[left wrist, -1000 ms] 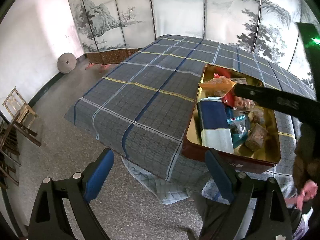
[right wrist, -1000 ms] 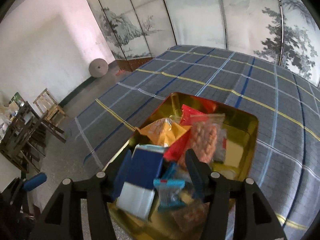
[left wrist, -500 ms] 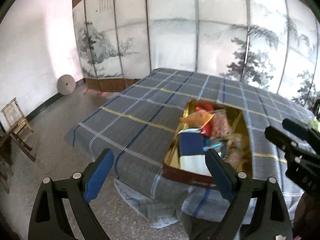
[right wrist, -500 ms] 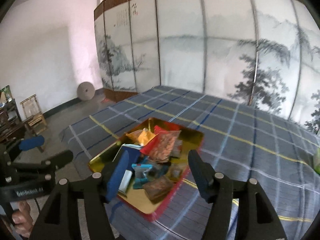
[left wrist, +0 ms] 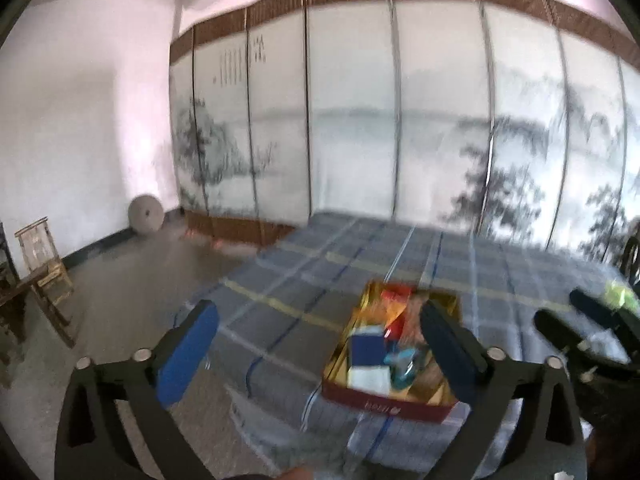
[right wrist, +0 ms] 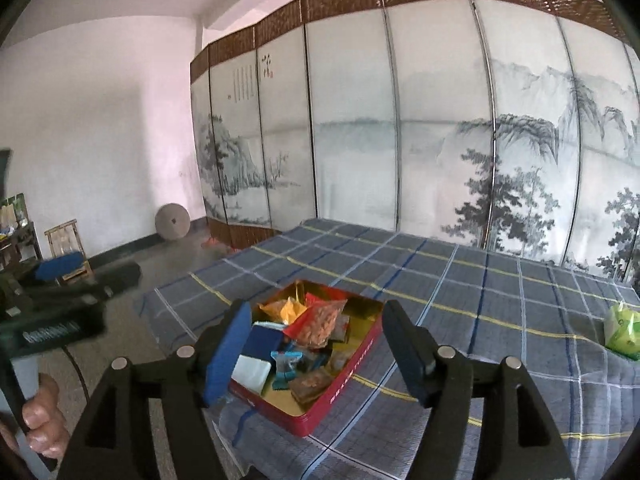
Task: Organize snacks
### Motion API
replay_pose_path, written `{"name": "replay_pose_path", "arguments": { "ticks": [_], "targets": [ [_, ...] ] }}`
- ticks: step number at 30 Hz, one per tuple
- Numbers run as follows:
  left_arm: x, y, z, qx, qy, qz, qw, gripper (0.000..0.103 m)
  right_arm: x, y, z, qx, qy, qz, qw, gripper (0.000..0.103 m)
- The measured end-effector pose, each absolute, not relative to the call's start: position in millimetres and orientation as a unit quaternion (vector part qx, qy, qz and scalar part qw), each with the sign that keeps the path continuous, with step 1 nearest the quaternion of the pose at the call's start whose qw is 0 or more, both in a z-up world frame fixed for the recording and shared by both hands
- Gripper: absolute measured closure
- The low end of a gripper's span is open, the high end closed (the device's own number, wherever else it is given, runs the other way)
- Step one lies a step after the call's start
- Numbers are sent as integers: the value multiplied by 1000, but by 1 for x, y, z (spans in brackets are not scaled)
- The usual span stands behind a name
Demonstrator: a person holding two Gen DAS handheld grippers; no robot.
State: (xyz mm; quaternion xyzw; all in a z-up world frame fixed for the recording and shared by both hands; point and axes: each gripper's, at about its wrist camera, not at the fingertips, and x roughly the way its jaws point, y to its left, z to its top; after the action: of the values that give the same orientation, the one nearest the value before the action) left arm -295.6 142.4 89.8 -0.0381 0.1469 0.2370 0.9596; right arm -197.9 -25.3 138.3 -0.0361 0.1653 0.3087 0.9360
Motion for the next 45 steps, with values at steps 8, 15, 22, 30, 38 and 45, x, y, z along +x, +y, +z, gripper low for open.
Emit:
{"name": "replay_pose_path", "arguments": {
  "ticks": [8,15,22,30,38,45],
  "targets": [
    [-322,125,139,-24,104,224,969,0,-222,-43,167,-21,129,313,941,33],
    [-319,129,145,-45,136,191,971,0,-235,-48,180,-22,106,314,943,29],
    [-324,136,143,-59,127,193,971,0,-237,-47,179,-24,108,315,943,29],
    [-335,117,140,-10,84,236,968,0,-233,-41,177,-25,116,319,940,29],
    [-312,117,122,-29,148,229,962,0,-230,-34,171,-39,132,324,936,29],
    [-294,115,98,-34,196,224,954,0,-226,-32,162,-40,144,324,934,29]
  ]
}}
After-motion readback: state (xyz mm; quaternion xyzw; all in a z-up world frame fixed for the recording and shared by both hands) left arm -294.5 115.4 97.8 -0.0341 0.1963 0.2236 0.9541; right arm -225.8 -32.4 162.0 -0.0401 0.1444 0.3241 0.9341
